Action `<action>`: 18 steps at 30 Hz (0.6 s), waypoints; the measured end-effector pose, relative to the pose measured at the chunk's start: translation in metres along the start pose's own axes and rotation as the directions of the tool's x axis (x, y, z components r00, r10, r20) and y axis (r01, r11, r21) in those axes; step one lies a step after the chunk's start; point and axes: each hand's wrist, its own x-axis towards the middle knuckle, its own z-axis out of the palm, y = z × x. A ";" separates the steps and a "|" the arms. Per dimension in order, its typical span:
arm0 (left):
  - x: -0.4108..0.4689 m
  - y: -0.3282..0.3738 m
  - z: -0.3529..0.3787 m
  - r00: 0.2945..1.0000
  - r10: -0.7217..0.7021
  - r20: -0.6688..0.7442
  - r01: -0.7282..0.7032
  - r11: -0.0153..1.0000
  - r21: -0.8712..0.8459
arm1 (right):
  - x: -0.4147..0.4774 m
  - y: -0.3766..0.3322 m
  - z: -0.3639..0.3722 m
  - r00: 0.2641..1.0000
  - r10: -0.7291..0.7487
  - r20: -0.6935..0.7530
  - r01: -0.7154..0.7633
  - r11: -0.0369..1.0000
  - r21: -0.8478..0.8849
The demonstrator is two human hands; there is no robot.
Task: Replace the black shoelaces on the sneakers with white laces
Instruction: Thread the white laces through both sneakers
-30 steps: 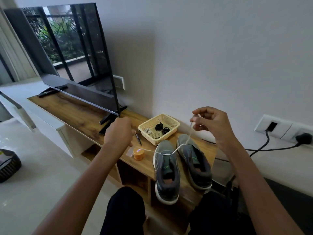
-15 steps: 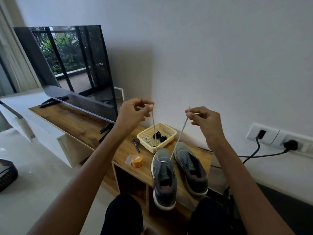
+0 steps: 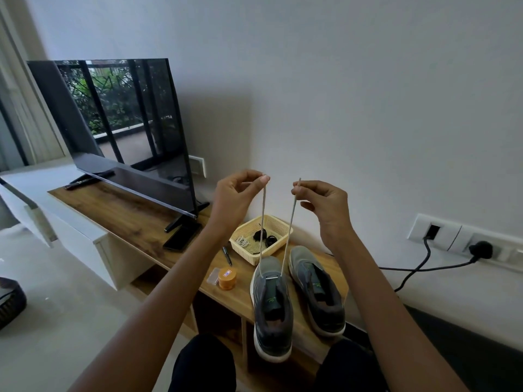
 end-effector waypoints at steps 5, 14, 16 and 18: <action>-0.001 -0.008 0.006 1.000 -0.018 -0.023 0.018 1.000 -0.008 | 0.008 -0.003 -0.004 0.999 -0.005 -0.035 0.007 0.999 0.051; -0.007 -0.046 0.008 0.978 -0.203 -0.039 0.202 0.979 -0.027 | 0.007 0.023 -0.013 0.998 0.067 0.014 -0.068 0.994 0.081; -0.014 -0.069 0.011 0.960 -0.281 -0.013 0.281 0.959 0.020 | 0.009 0.041 -0.016 0.995 0.099 -0.016 -0.099 0.995 -0.015; -0.025 -0.099 0.016 0.940 -0.342 -0.007 0.341 0.937 0.074 | 0.014 0.070 -0.019 0.991 0.130 -0.039 -0.135 0.967 -0.217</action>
